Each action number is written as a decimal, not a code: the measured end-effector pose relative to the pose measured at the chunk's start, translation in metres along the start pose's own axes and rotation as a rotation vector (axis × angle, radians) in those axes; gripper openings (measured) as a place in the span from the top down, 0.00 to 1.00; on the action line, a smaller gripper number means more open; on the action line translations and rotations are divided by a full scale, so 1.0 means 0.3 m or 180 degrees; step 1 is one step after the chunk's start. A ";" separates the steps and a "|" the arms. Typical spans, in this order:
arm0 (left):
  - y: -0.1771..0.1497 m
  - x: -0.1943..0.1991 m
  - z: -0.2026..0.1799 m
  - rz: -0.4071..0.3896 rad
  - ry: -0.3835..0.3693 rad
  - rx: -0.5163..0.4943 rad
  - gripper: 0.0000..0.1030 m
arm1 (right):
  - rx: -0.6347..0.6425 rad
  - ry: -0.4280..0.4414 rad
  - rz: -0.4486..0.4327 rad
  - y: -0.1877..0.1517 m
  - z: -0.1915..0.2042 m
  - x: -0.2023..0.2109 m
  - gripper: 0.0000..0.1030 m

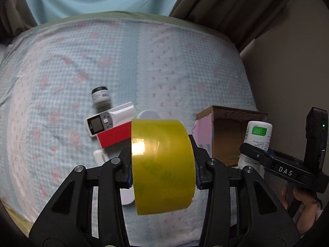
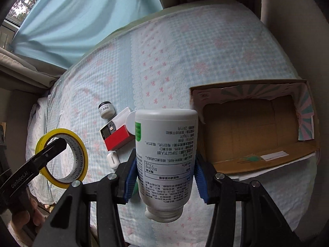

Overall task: Organize rigid objects
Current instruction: 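Carry tape and pill bottle into the cardboard box and open both tools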

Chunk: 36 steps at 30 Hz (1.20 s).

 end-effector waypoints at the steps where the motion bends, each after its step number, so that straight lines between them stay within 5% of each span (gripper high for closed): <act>1: 0.011 -0.012 -0.066 -0.0007 -0.0057 -0.0051 0.63 | -0.0021 -0.0028 -0.0028 0.018 -0.049 0.027 0.55; 10: 0.000 -0.222 -0.614 0.0165 -0.0432 -0.0432 0.63 | -0.0147 -0.0363 0.0004 0.141 -0.534 0.155 0.55; 16: -0.110 -0.447 -0.822 0.0526 -0.0413 -0.0677 0.63 | -0.0236 -0.0404 0.0112 0.164 -0.767 0.112 0.55; 27: -0.364 -0.802 -0.892 0.1212 -0.0145 -0.1379 0.63 | -0.0473 -0.0259 0.0392 0.096 -0.926 -0.156 0.55; 34: -0.402 -0.821 -0.884 0.1210 -0.0086 -0.1711 0.63 | -0.0354 -0.0155 0.0541 0.050 -0.901 -0.256 0.55; 35: -0.383 -0.809 -0.886 0.1113 -0.0037 -0.1791 0.58 | -0.0327 -0.0143 0.0545 0.056 -0.891 -0.261 0.55; 36: -0.362 -0.791 -0.892 0.0999 -0.0015 -0.1895 0.30 | -0.0264 -0.0172 0.0526 0.065 -0.885 -0.263 0.56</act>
Point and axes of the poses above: each gripper's, at about its wrist camera, not at the fingertips, and x roughly against the way its jaws point, z to its left, y to its top, the point moved 9 cm from there along -x, roughly the way its jaws point, and after that the axes turned 12 degrees about -z, right-handed, at the moved point
